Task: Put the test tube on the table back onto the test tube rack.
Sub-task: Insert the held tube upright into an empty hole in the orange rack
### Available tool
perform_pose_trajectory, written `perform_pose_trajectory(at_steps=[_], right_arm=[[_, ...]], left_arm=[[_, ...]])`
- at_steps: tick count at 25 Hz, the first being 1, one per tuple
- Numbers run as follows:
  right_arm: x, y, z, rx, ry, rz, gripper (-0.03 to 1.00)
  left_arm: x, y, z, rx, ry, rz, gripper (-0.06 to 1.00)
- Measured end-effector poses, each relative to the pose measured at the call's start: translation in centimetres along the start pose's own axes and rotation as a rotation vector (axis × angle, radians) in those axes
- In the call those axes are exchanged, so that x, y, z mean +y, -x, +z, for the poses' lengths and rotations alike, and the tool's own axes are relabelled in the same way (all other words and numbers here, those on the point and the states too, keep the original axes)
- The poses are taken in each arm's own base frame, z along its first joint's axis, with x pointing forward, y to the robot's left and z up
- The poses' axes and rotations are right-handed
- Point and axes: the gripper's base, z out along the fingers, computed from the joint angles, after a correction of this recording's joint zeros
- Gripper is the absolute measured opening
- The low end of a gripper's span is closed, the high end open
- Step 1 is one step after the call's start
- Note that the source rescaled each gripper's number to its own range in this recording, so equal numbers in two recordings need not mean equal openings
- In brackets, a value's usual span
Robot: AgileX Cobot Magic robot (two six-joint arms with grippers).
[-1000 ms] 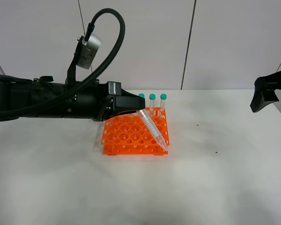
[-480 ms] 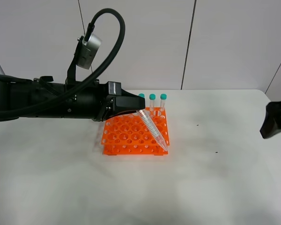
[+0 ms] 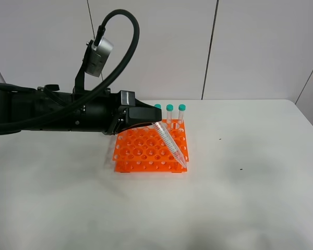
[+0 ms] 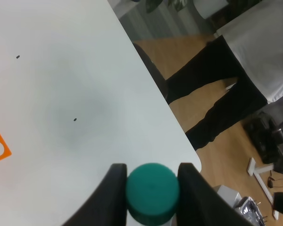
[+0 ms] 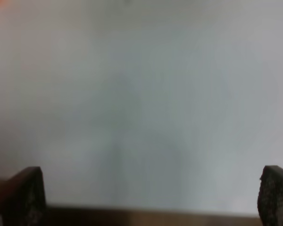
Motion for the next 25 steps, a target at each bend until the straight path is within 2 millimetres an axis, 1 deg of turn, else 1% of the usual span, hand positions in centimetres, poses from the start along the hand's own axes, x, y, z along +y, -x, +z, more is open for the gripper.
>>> perform_pose_trajectory(at_steps=[4,8,13,18,22,25], right_arm=[[0.2,-2.7,-0.9,-0.216,-0.006,0.007,1.00],[0.4,-3.9,-1.6,-0.343,-0.009,0.005,1.00],[0.4,-4.1,-1.7,-0.360,-0.009,0.004,1.00],[0.5,-4.1,-1.7,-0.359,0.041,-0.039,1.00],[0.5,-4.2,-1.8,-0.365,0.045,-0.042,1.00],[0.5,-4.9,-2.4,-0.424,0.044,-0.045,1.00]], left_arm=[[0.0,0.0,0.0,0.000,0.000,0.000,0.01],[0.0,0.0,0.0,0.000,0.000,0.000,0.01],[0.0,0.0,0.0,0.000,0.000,0.000,0.01],[0.0,0.0,0.0,0.000,0.000,0.000,0.01],[0.0,0.0,0.0,0.000,0.000,0.000,0.01],[0.0,0.0,0.0,0.000,0.000,0.000,0.01]])
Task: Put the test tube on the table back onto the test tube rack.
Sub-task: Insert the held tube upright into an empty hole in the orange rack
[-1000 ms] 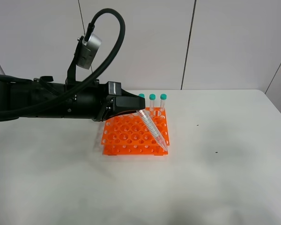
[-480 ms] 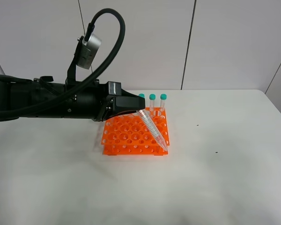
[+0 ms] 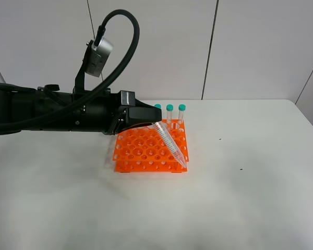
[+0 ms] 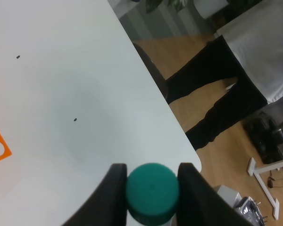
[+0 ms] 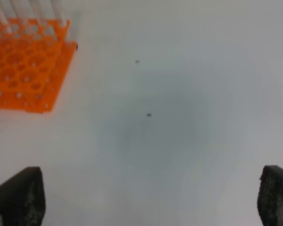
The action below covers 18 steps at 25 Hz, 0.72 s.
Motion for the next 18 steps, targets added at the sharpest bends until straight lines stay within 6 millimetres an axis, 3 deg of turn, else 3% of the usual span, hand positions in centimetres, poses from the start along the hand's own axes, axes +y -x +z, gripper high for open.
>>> perform_pose_trajectory(at_steps=[5,18], right_arm=[[0.1,-0.3,-0.5,-0.035,0.000,-0.002,1.00],[0.1,-0.3,-0.5,-0.038,0.000,-0.003,1.00]], left_arm=[[-0.5,0.2,-0.4,-0.015,-0.009,0.014,0.01],[-5.2,1.4,-4.5,-0.140,-0.097,0.062,0.01]])
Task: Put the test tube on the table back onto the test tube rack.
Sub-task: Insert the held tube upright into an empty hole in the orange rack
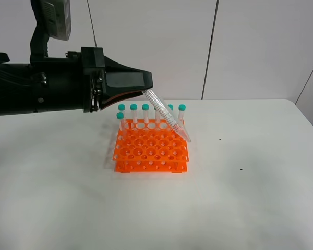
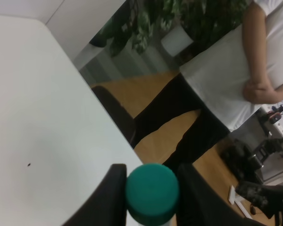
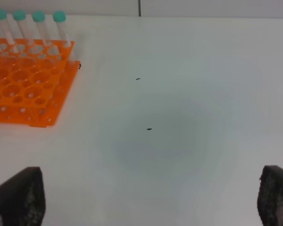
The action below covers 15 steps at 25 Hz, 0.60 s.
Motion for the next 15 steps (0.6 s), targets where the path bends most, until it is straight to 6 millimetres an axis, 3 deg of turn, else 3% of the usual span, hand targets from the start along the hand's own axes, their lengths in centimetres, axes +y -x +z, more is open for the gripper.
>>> perform_pose_trajectory(at_steps=[7,15], right_arm=[[0.0,0.0,0.0,0.000,0.000,0.000,1.00],[0.0,0.0,0.0,0.000,0.000,0.000,1.00]], left_arm=[[1.3,0.1,-0.1,-0.012,0.138,0.059,0.01],[3.2,0.5,-0.7,0.127,0.448,0.392,0.01]])
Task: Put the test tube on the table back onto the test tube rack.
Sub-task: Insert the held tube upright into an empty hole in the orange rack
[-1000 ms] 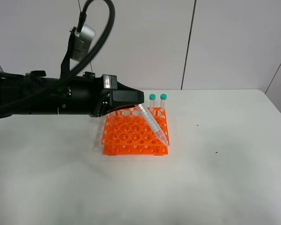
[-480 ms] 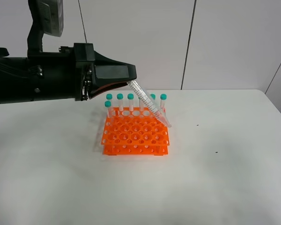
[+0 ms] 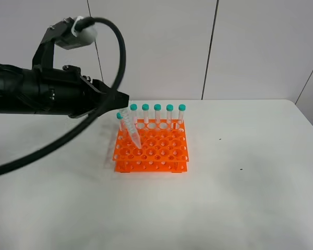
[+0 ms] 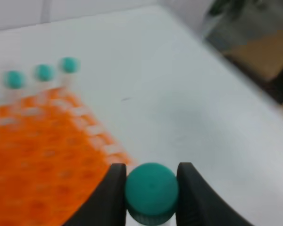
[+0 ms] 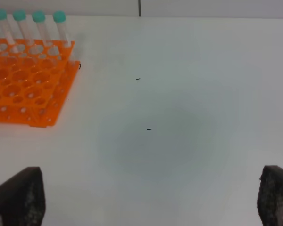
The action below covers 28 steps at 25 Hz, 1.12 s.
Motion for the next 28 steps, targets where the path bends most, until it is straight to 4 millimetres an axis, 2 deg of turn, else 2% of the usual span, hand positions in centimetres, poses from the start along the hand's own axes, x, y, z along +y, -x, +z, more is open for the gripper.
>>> perform_pose_trajectory(at_steps=[2,5,10,16,22,25,28], right_arm=[[0.0,0.0,0.0,0.000,0.000,0.000,1.00],[0.0,0.0,0.0,0.000,0.000,0.000,1.00],[0.0,0.0,0.0,-0.001,0.001,0.001,1.00],[0.0,0.1,0.0,-0.007,0.002,0.001,1.00],[0.0,0.1,0.0,-0.007,0.003,0.002,1.00],[0.0,0.1,0.0,-0.007,0.003,0.002,1.00],[0.0,0.1,0.0,-0.007,0.003,0.002,1.00]], left_arm=[[0.6,0.1,0.1,-0.007,0.109,0.091,0.01],[0.9,0.8,0.1,-0.117,0.210,0.177,0.01],[1.3,0.6,1.3,-0.219,0.254,0.166,0.01],[1.2,-0.2,5.7,-0.149,0.233,0.184,0.01],[1.1,1.6,10.1,0.018,0.176,0.223,0.01],[1.8,2.6,11.9,0.035,0.179,0.220,0.01],[3.6,2.7,12.7,0.049,0.214,0.199,0.01]])
